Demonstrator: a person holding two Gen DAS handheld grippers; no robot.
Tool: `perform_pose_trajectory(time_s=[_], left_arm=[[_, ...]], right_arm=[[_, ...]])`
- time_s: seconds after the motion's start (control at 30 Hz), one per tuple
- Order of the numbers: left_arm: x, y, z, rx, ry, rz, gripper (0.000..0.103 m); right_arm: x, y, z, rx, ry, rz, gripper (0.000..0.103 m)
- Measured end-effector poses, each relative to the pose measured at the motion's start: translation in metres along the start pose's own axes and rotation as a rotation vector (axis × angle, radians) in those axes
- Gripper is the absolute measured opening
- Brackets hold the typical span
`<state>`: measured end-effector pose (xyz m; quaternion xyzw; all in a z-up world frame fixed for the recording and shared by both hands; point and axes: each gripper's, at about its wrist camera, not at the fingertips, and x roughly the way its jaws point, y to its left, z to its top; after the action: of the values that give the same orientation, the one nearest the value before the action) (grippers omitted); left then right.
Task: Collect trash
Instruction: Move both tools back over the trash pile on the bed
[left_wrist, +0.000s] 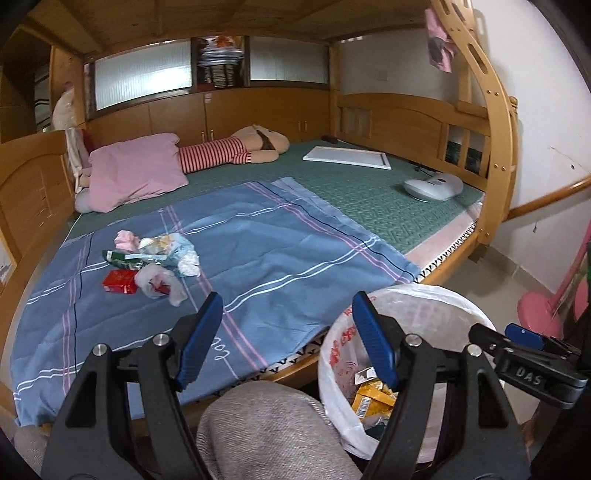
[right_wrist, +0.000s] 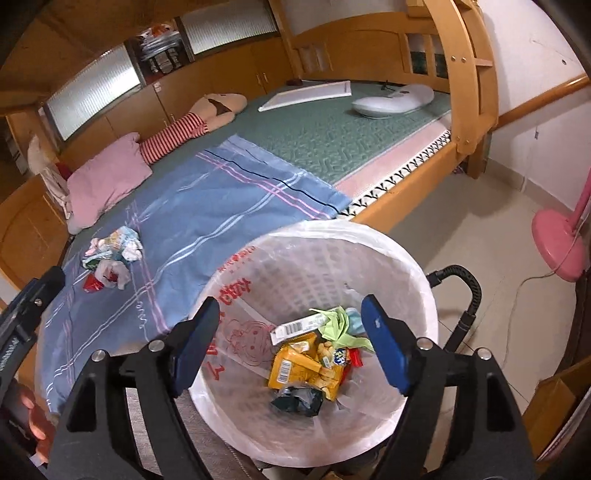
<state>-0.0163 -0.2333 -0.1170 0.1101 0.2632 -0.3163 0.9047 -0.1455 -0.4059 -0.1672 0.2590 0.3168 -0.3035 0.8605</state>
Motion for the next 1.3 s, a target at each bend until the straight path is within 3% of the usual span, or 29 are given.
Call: perform_pose_trajectory(time_s=[0.27,0.4,0.5,0.63,0.77,0.93,1.1,1.3], left_arm=[[-0.003,0.028,-0.001,-0.046,-0.008,0.049,0.073],[-0.014,0.059,-0.006,-0.067,-0.042,0.097,0.075],[-0.028,0.105,-0.012,-0.106,-0.084,0.193,0.079],[-0.046,0.177,-0.030,-0.181,-0.088,0.382,0.081],[-0.063,0.240,-0.054,-0.290,-0.052,0.508,0.082],[-0.062,0.304,-0.070,-0.393,-0.044,0.592,0.083],[-0.039,0.345,-0.069,-0.409,-0.069,0.599,0.088],[-0.005,0.379,-0.081,-0.438,-0.013,0.595,0.088]], right_arm=[[-0.003,0.028,0.000,-0.042,-0.034,0.074,0.078],[-0.003,0.063,0.002,-0.084,-0.083,0.105,0.078],[-0.006,0.108,0.005,-0.162,-0.149,0.180,0.078],[0.001,0.167,0.006,-0.223,-0.221,0.296,0.090],[0.028,0.213,0.009,-0.253,-0.132,0.402,0.090],[0.084,0.253,0.020,-0.299,-0.020,0.407,0.090],[0.132,0.284,0.021,-0.352,0.052,0.377,0.090],[0.186,0.325,0.021,-0.414,0.165,0.380,0.089]])
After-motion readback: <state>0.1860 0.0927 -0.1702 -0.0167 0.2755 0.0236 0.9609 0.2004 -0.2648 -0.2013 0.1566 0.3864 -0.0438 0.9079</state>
